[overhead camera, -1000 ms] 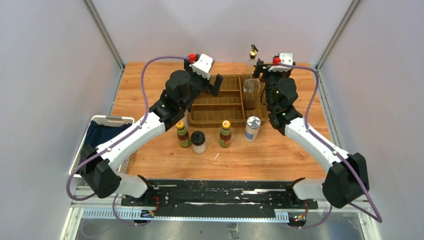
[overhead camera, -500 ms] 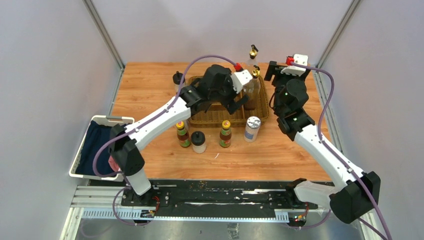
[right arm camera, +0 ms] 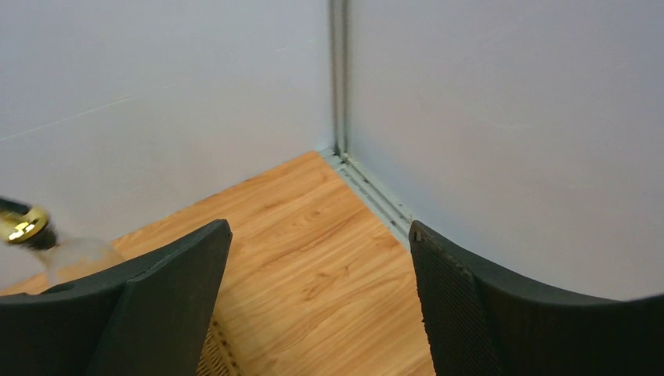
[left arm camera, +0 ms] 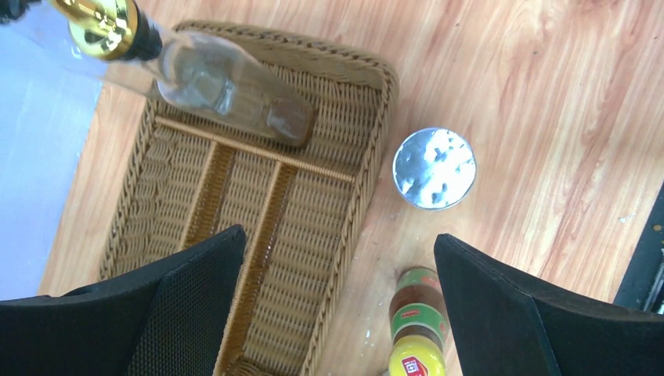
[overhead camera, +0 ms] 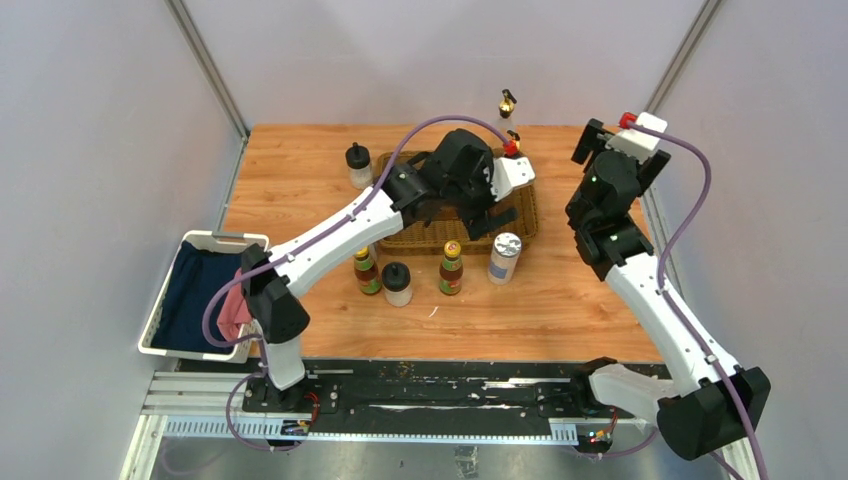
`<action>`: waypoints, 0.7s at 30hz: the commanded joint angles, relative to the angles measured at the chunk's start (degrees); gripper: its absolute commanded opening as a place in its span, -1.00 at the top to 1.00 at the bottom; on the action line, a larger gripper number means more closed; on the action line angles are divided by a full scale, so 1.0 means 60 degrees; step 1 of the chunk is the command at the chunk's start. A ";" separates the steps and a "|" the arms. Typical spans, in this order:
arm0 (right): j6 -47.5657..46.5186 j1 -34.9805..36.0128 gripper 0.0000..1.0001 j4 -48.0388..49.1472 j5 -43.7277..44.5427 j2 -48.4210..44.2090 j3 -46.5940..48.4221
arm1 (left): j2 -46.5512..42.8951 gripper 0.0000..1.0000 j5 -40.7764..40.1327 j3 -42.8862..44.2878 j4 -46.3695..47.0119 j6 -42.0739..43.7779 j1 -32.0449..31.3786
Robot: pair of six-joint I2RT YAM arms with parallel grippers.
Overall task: Organize the condiment bottles
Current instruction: Pick up the bottle from the center of the board.
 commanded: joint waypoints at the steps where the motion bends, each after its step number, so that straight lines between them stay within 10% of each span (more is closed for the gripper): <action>1: 0.0657 -0.0671 -0.79 -0.0713 0.1203 -0.0205 0.0482 | 0.0502 -1.00 0.0214 0.0915 -0.1118 0.0411 -0.0285; 21: 0.2390 -0.2937 -0.86 -0.2182 0.0640 0.0306 0.0675 | 0.1892 -1.00 0.0409 0.2319 -0.2755 0.0642 -0.1026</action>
